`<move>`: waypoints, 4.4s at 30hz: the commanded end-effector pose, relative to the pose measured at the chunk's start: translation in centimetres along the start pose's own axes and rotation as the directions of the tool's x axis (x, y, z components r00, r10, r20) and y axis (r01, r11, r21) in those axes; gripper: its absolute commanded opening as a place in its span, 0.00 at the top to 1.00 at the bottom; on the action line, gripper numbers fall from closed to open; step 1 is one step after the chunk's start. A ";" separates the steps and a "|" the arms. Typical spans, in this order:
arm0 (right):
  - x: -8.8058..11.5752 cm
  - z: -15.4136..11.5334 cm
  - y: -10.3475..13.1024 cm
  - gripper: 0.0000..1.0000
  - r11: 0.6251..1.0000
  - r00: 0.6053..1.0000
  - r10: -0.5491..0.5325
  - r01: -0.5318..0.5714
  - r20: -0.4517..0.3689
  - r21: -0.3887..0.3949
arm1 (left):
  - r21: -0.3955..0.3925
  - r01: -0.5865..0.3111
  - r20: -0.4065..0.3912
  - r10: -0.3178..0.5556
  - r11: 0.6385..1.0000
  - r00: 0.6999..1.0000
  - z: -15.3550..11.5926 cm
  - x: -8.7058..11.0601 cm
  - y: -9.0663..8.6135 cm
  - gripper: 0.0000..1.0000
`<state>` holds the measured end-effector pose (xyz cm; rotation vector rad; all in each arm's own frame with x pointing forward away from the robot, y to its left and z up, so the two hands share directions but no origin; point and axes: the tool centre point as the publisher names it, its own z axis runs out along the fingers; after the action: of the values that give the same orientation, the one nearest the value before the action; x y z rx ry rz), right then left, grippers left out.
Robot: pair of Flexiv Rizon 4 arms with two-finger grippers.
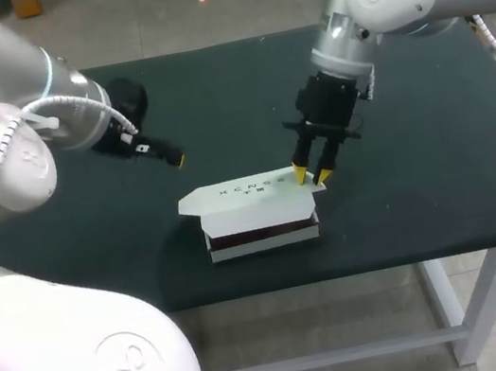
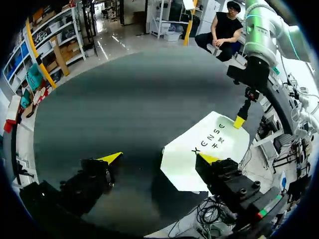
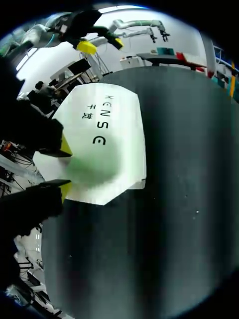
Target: Assemble the packaging by folding the flat box into shape, placing the metal phone stand inside, and closing the box properly
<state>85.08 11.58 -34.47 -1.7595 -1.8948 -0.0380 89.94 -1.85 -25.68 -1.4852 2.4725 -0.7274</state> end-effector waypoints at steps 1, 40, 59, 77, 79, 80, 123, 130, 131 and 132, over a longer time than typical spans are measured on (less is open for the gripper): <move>0.1 0.1 -0.1 0.66 1.000 1.000 0.002 -0.002 0.002 -0.002 | -0.367 0.389 0.108 -0.377 0.845 0.920 0.5 0.1 -1.1 0.00; 0.2 0.6 0.0 0.66 1.000 1.000 0.009 -0.009 -0.006 -0.006 | -0.528 0.561 0.209 -0.543 0.637 0.813 3.7 4.1 1.6 0.39; 0.0 0.9 -0.2 0.66 1.000 1.000 0.012 -0.012 -0.015 -0.006 | -0.540 0.588 0.253 -0.551 0.602 0.796 5.8 5.2 4.3 0.54; -0.4 1.7 -0.4 0.66 0.999 0.998 0.045 -0.045 -0.049 0.008 | -0.489 0.628 0.260 -0.586 0.605 0.767 6.5 5.5 6.1 0.51; -0.5 1.7 -0.5 0.66 0.999 0.997 0.048 -0.048 -0.052 0.003 | -0.484 0.631 0.257 -0.590 0.606 0.765 6.6 5.5 6.2 0.50; -0.5 1.7 -0.5 0.66 0.999 0.997 0.050 -0.050 -0.054 0.000 | -0.479 0.631 0.256 -0.591 0.610 0.765 6.6 5.6 6.3 0.49; -1.3 3.3 0.0 0.67 0.986 0.998 0.025 -0.035 -0.061 -0.165 | -0.375 0.601 0.194 -0.575 0.705 0.795 8.7 6.7 8.3 0.46; -1.4 3.6 -0.1 0.65 0.978 0.998 -0.014 0.001 -0.061 -0.210 | -0.377 0.596 0.192 -0.569 0.710 0.799 8.8 6.7 8.4 0.44; -1.4 3.7 -0.1 0.65 0.977 0.998 -0.016 0.002 -0.061 -0.212 | -0.376 0.596 0.191 -0.570 0.710 0.799 8.8 6.7 8.4 0.44; -1.4 3.7 -0.1 0.65 0.976 0.998 -0.021 0.007 -0.062 -0.218 | -0.375 0.595 0.189 -0.569 0.711 0.800 8.8 6.7 8.4 0.44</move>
<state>84.23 11.77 -37.93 -1.8510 -1.9113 -0.2851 83.54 -7.17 -36.48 -2.4756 2.1847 -0.1979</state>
